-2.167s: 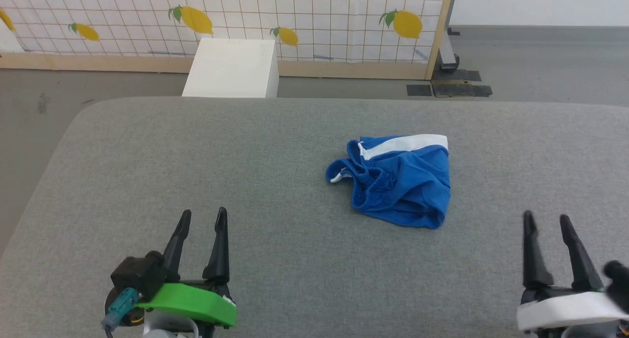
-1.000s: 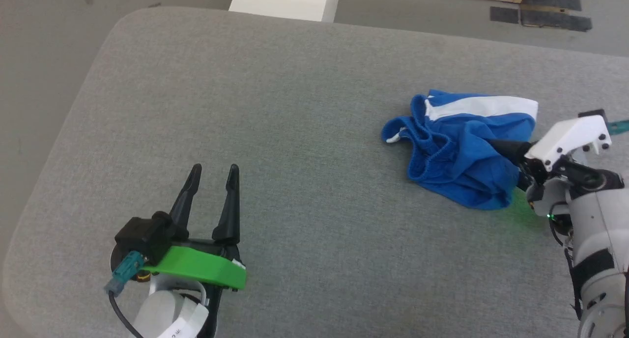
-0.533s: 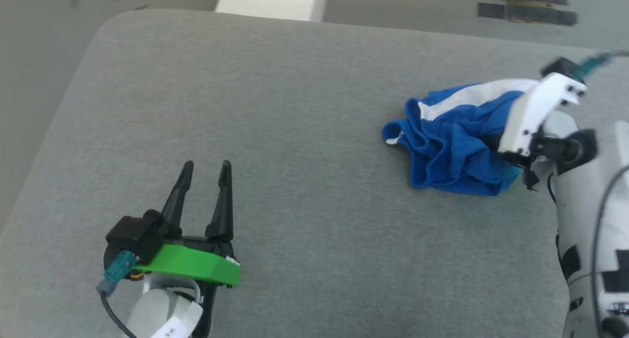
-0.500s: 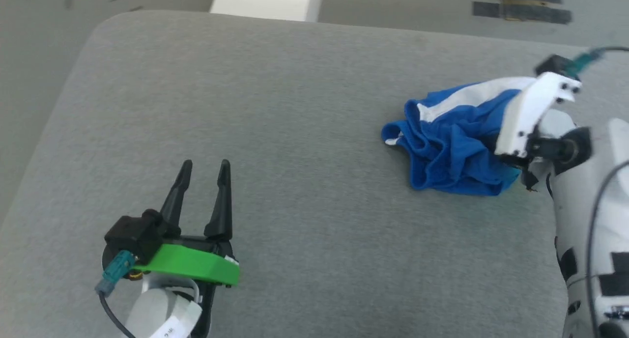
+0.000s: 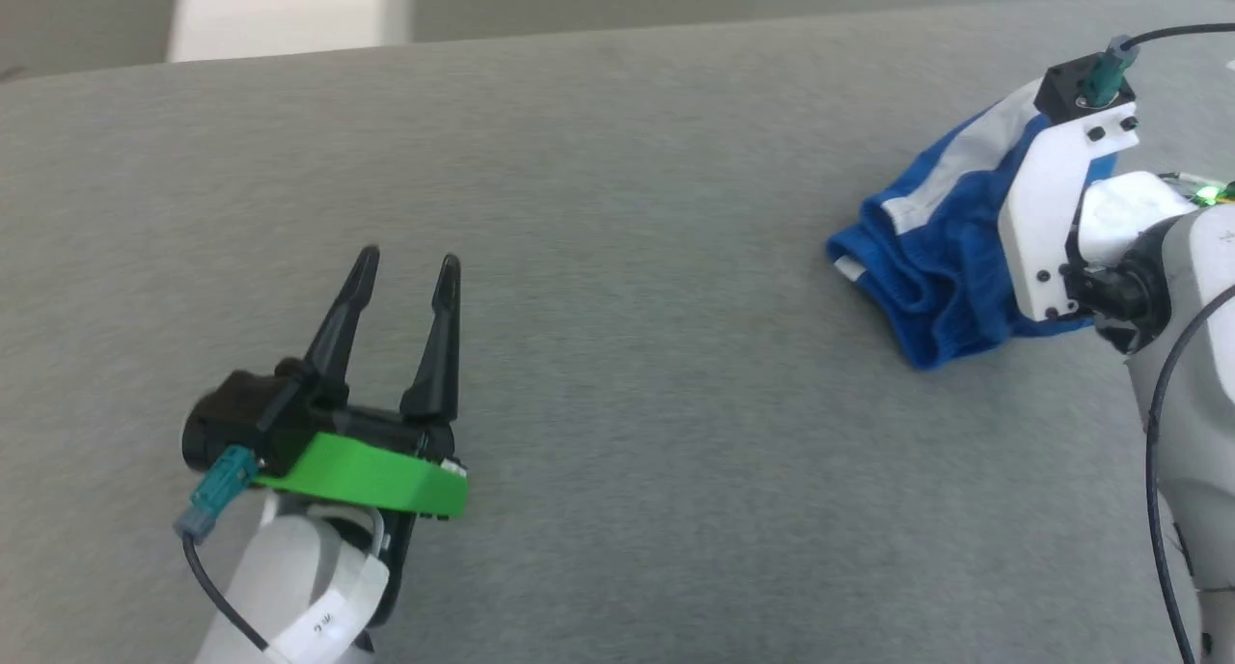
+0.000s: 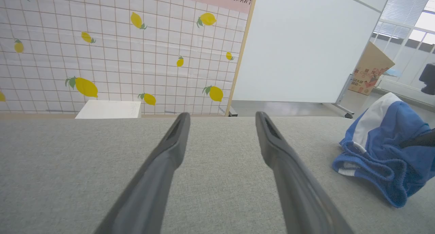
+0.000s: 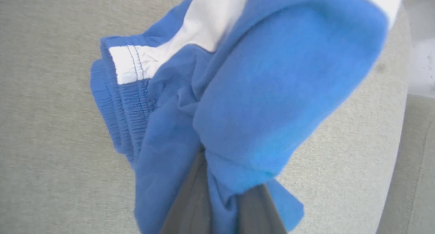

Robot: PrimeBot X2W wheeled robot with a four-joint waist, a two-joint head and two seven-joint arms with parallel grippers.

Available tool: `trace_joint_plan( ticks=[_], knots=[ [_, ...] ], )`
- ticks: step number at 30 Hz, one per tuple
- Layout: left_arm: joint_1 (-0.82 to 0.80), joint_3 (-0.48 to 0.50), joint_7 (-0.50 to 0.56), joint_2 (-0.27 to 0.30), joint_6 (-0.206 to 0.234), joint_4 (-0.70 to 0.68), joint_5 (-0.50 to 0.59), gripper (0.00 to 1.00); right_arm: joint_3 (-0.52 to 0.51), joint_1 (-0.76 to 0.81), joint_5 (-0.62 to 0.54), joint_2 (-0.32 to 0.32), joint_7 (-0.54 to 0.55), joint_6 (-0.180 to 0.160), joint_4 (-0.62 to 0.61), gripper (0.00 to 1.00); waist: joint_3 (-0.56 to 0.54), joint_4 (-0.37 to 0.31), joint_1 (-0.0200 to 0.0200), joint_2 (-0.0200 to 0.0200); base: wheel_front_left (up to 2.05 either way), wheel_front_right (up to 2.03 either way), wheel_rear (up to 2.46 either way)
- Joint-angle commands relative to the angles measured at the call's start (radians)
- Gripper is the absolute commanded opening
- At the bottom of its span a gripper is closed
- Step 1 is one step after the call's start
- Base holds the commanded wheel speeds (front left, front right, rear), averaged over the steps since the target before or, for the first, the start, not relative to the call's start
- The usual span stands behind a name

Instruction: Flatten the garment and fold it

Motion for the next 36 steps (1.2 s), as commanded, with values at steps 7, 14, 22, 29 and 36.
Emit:
trace_joint_plan(
  ticks=[7,14,22,29,36],
  knots=[
    [-0.074,-0.037,-0.005,0.073,-0.007,-0.028,0.022,1.00,0.044,-0.042,-0.080,-0.065,-0.108,-0.001,0.009,0.00,0.159,-0.223,0.0000,-0.0001,0.00,0.00,0.00],
    [-0.103,-0.051,-0.005,0.137,-0.007,-0.045,0.024,1.00,0.037,-0.104,-0.120,-0.096,-0.240,-0.001,0.101,0.00,0.232,-0.275,0.0000,-0.0001,0.00,0.00,0.00],
    [-0.124,-0.056,0.028,0.191,-0.007,-0.084,0.027,1.00,-0.029,-0.161,-0.189,-0.109,-0.374,-0.001,0.215,0.00,0.304,-0.271,0.0000,-0.0001,0.00,0.00,0.00],
    [-0.127,-0.049,0.049,0.217,-0.002,-0.119,0.027,1.00,-0.100,-0.201,-0.256,-0.118,-0.486,-0.001,0.298,0.02,0.335,-0.240,0.0000,-0.0001,0.00,0.00,0.00],
    [-0.110,-0.054,0.035,0.204,0.005,-0.106,0.015,1.00,-0.206,-0.201,-0.335,-0.116,-0.590,-0.001,0.350,1.00,0.296,-0.207,0.0000,-0.0001,0.00,0.00,0.00]
  ],
)
